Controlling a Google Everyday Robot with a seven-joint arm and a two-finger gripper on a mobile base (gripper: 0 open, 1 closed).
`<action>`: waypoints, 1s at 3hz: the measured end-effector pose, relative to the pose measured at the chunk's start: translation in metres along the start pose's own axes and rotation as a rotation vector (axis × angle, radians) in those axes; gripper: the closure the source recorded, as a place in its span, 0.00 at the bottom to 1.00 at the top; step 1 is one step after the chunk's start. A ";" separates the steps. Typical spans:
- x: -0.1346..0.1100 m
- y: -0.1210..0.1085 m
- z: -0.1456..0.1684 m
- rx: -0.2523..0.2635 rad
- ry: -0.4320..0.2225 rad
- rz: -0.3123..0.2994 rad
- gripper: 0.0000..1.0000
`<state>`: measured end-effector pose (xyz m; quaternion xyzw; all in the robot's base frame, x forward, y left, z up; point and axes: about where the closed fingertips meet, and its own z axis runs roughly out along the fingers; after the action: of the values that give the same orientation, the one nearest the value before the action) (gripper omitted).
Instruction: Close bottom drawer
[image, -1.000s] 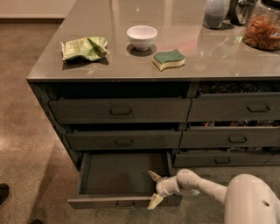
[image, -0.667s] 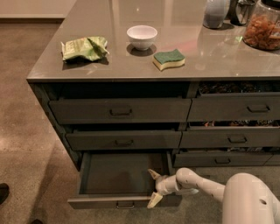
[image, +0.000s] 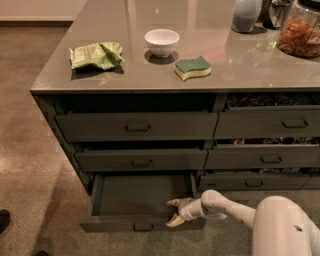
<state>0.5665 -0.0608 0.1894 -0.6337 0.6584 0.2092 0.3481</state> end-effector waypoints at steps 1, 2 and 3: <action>-0.002 0.000 -0.002 0.000 0.000 0.000 0.69; 0.002 -0.015 -0.004 0.035 0.013 0.010 0.92; 0.002 -0.015 -0.002 0.035 0.013 0.010 0.90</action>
Offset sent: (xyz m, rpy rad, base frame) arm 0.0381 -0.0185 0.0076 -0.0267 -0.0424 -0.0862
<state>0.5813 -0.0657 0.1920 -0.6253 0.6677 0.1951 0.3537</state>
